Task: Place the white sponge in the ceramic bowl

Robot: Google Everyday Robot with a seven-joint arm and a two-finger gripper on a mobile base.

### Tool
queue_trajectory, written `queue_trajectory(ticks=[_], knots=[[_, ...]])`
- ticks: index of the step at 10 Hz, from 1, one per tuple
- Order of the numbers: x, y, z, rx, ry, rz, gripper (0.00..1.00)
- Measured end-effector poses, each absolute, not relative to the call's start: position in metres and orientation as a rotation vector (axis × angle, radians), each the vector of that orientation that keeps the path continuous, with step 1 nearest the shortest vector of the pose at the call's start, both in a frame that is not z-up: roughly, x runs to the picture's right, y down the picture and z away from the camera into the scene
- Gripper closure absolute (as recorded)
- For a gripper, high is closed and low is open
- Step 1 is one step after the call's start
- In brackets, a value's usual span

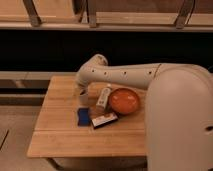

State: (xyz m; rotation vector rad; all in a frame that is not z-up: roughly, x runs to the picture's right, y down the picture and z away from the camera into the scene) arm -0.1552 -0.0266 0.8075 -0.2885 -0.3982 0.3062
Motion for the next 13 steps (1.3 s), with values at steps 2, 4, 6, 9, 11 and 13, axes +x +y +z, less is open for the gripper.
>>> queue_trajectory(ticks=[2,4,6,9,11,13], knots=[[-0.141,-0.022,0.774,-0.243,-0.306,0.327,0.2],[-0.134,0.002,0.75,-0.257,-0.247,0.36,0.2],[-0.136,0.046,0.731,-0.334,-0.206,0.403,0.2],[-0.138,0.067,0.724,-0.379,-0.195,0.428,0.2],[-0.139,0.064,0.725,-0.377,-0.197,0.434,0.2],[-0.135,0.062,0.741,-0.411,-0.192,0.537,0.2]])
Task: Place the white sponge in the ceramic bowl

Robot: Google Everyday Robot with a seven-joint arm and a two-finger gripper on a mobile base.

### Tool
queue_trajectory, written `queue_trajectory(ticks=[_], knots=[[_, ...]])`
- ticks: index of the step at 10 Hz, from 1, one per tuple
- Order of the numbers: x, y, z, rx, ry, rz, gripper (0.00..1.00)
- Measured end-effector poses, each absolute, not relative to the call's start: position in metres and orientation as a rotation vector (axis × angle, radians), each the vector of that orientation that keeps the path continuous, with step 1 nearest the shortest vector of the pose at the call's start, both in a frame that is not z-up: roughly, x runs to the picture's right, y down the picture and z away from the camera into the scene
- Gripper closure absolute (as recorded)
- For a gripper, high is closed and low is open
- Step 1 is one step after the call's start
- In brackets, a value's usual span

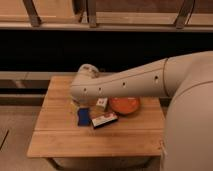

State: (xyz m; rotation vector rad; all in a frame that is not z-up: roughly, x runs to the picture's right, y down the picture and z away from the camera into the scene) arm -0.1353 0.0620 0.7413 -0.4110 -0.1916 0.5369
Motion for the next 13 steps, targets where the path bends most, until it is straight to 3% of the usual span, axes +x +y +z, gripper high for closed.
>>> queue_trajectory(ticks=[10,13], knots=[[-0.091,0.167,0.779,-0.641,-0.109,0.881,0.2],[-0.086,0.174,0.792,-0.657,-0.115,0.933,0.2]])
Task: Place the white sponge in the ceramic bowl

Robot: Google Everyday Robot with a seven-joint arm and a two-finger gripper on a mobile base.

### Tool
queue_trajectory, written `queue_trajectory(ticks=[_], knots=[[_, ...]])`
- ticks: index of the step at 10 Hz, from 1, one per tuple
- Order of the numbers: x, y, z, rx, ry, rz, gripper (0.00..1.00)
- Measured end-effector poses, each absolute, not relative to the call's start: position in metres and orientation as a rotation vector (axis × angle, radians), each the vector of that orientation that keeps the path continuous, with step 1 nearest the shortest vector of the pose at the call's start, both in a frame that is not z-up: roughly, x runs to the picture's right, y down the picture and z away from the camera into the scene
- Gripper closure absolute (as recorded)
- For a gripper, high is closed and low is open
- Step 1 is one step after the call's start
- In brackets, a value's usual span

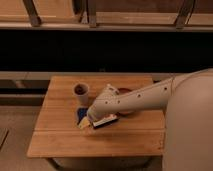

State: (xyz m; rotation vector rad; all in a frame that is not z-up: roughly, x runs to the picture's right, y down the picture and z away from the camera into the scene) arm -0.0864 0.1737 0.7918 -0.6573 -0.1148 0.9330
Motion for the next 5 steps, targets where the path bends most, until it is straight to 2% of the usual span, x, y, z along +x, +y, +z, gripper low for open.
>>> queue_trajectory(ticks=[3,5], knots=[[-0.088,0.172,0.794,-0.657,-0.102,0.934,0.2],[-0.085,0.172,0.816,-0.671,-0.036,0.987,0.2]])
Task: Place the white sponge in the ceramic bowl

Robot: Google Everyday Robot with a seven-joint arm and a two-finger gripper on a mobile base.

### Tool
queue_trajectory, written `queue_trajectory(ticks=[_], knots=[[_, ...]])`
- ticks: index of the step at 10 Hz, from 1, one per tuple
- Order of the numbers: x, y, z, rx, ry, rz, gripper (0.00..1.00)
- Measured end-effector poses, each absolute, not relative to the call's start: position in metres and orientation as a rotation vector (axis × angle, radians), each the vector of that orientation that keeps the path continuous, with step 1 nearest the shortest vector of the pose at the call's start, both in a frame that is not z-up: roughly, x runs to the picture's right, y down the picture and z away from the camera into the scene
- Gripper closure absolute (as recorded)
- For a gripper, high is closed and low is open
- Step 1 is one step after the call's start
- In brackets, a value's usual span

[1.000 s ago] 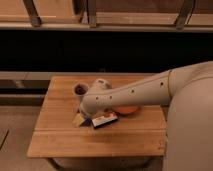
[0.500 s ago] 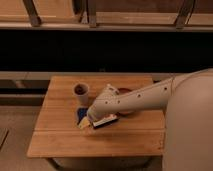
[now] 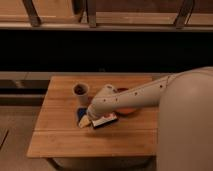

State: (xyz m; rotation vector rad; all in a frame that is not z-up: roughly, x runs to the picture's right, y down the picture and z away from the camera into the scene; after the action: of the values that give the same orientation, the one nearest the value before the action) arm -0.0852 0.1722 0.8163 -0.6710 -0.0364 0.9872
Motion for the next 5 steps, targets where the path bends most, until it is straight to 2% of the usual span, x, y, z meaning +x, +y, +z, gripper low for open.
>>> queue_trajectory(ticks=[2,5], knots=[[-0.075,0.174,0.841,-0.677,0.028,1.051,0.2],[-0.085,0.175,0.857,-0.689,0.047,1.075,0.2]])
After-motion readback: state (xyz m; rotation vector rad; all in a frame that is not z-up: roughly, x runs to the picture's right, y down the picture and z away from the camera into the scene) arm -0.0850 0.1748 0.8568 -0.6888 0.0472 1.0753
